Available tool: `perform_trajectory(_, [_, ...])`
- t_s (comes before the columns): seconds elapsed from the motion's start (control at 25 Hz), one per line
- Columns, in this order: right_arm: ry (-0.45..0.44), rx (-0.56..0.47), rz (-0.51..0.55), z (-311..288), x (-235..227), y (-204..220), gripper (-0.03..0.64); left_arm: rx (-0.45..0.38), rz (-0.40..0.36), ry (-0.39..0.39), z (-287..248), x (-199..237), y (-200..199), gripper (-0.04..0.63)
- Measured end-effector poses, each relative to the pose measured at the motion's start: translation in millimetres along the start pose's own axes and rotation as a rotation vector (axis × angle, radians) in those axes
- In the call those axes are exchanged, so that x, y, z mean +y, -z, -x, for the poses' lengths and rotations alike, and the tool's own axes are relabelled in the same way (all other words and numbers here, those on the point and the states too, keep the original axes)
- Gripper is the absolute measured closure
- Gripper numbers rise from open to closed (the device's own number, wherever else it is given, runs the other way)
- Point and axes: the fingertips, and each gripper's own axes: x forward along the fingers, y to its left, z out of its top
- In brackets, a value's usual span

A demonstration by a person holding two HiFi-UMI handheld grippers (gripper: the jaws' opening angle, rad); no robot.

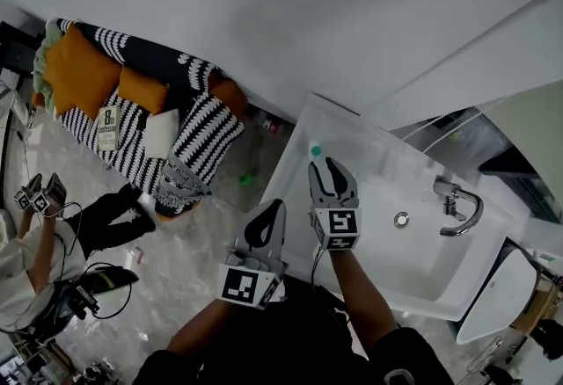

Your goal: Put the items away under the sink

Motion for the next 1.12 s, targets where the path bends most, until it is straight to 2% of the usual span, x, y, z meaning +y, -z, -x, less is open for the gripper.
perform_trajectory(0.2, [-0.004,0.032,0.004,-19.7,-6.5,7.9,0.46,0.016,0.019,-0.022,-8.5,6.7,3.8,0.586])
perform_trajectory(0.76, [-0.02,0.035,0.036,-44.5,-10.5,16.9,0.46,0.027,0.024,-0.053,-17.8,13.3,11.8,0.587])
perform_trajectory(0.88, [-0.01,0.027,0.051,-44.3,-11.0,17.1,0.491,0.033,0.029,-0.058,-17.3,12.7,12.1,0.586])
perform_trajectory(1.12, [-0.003,0.011,0.066,-42.5,-14.4,14.3,0.495,0.031,0.02,-0.055,-14.3,8.7,10.0,0.586])
